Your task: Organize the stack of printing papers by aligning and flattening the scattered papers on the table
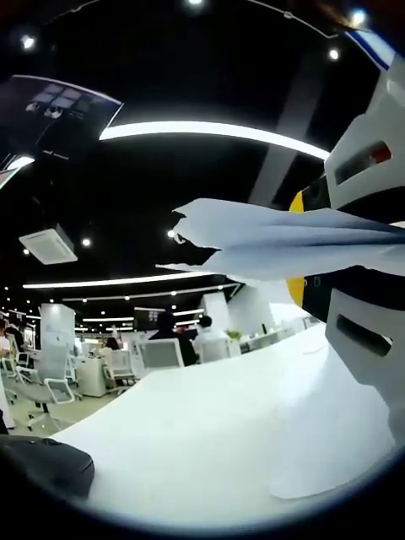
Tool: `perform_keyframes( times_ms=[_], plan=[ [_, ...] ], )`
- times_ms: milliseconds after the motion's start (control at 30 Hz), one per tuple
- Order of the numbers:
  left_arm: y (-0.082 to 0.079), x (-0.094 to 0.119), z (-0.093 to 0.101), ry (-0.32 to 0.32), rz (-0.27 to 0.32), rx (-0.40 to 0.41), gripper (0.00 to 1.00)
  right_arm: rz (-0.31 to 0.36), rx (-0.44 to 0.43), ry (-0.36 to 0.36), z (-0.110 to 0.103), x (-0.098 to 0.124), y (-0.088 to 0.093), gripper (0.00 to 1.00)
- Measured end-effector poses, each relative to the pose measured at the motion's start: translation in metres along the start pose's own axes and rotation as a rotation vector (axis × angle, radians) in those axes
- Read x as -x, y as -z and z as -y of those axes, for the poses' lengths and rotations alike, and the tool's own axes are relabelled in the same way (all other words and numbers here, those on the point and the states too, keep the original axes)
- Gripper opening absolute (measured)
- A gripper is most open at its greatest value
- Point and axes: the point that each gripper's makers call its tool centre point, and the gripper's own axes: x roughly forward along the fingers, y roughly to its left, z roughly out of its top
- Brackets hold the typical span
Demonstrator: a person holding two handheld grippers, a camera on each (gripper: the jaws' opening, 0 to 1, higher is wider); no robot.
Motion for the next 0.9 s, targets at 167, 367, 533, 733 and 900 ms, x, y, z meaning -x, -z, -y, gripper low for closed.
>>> perform_keyframes(
  times_ms=[167, 367, 533, 733, 900],
  plan=[
    [0.000, 0.000, 0.001, 0.004, 0.000, -0.006, 0.15, 0.009, -0.020, -0.026, -0.005, 0.000, -0.001, 0.00],
    [-0.001, 0.000, 0.002, 0.007, 0.002, -0.009, 0.16, 0.041, -0.029, -0.063, -0.012, 0.001, -0.008, 0.00],
    [0.003, -0.002, 0.002, 0.005, -0.015, -0.035, 0.16, 0.054, -0.030, -0.038, -0.004, -0.002, -0.011, 0.00],
    [0.004, -0.003, 0.001, 0.005, -0.025, -0.050, 0.17, 0.077, -0.039, -0.051, -0.005, -0.006, -0.016, 0.00],
    [0.005, -0.003, 0.003, 0.012, -0.028, -0.051, 0.19, 0.117, -0.008, -0.060, -0.008, -0.006, -0.026, 0.00]
  ],
)
